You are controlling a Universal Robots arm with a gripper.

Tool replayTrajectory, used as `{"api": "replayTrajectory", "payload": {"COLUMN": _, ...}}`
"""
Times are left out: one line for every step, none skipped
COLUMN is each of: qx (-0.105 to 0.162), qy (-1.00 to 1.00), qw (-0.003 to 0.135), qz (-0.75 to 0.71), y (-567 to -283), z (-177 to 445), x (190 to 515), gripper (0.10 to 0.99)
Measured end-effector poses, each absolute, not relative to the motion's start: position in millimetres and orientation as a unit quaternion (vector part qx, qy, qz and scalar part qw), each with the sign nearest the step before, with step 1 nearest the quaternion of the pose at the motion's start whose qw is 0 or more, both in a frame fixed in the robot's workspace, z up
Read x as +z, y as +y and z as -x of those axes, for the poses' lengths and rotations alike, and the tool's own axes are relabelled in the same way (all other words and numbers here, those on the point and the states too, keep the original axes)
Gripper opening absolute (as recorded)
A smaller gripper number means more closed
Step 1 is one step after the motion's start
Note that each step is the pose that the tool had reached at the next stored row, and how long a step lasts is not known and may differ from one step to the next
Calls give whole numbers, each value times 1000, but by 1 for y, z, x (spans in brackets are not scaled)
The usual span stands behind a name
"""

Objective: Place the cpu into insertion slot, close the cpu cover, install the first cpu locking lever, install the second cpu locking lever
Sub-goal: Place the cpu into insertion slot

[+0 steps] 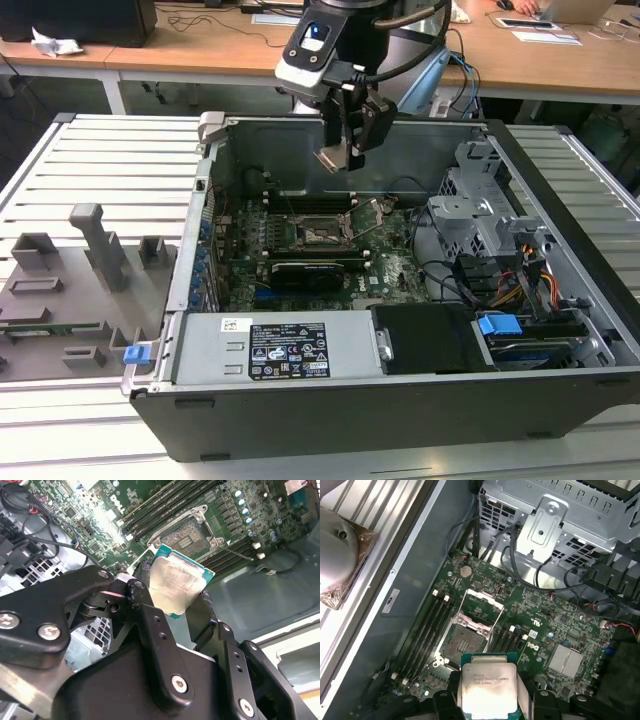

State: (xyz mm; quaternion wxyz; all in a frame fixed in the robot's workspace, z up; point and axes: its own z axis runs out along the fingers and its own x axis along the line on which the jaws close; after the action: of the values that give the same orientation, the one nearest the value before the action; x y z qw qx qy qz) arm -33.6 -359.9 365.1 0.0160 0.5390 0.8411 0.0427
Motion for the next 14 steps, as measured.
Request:
{"api": "replayTrajectory", "payload": {"qx": 43, "qy": 838, "qw": 16, "qz": -544, "y": -360, "z": 34, "x": 365, "gripper": 529}}
{"api": "replayTrajectory", "payload": {"qx": 42, "qy": 834, "qw": 17, "qz": -550, "y": -360, "z": 34, "x": 365, "gripper": 529}}
{"api": "replayTrajectory", "payload": {"qx": 42, "qy": 832, "qw": 17, "qz": -553, "y": -360, "z": 34, "x": 365, "gripper": 529}}
{"api": "replayTrajectory", "payload": {"qx": 42, "qy": 830, "qw": 17, "qz": -556, "y": -360, "z": 34, "x": 364, "gripper": 529}}
{"api": "replayTrajectory", "payload": {"qx": 42, "qy": 827, "qw": 17, "qz": -560, "y": -360, "z": 34, "x": 364, "gripper": 529}}
{"api": "replayTrajectory", "payload": {"qx": 42, "qy": 825, "qw": 17, "qz": -563, "y": -360, "z": 34, "x": 364, "gripper": 529}}
{"api": "replayTrajectory", "payload": {"qx": 42, "qy": 822, "qw": 17, "qz": -567, "y": -360, "z": 34, "x": 364, "gripper": 529}}
{"api": "replayTrajectory", "payload": {"qx": 42, "qy": 820, "qw": 18, "qz": -570, "y": -360, "z": 34, "x": 364, "gripper": 529}}
{"api": "replayTrajectory", "payload": {"qx": 42, "qy": 817, "qw": 18, "qz": -574, "y": -360, "z": 34, "x": 364, "gripper": 529}}
{"api": "replayTrajectory", "payload": {"qx": 42, "qy": 815, "qw": 18, "qz": -578, "y": -360, "z": 34, "x": 363, "gripper": 529}}
{"api": "replayTrajectory", "payload": {"qx": 41, "qy": 811, "qw": 18, "qz": -584, "y": -360, "z": 34, "x": 363, "gripper": 529}}
{"api": "replayTrajectory", "payload": {"qx": 41, "qy": 808, "qw": 19, "qz": -587, "y": -360, "z": 34, "x": 363, "gripper": 529}}
{"api": "replayTrajectory", "payload": {"qx": 41, "qy": 805, "qw": 19, "qz": -591, "y": -360, "z": 34, "x": 363, "gripper": 529}}
{"api": "replayTrajectory", "payload": {"qx": 41, "qy": 803, "qw": 19, "qz": -594, "y": -360, "z": 34, "x": 363, "gripper": 529}}
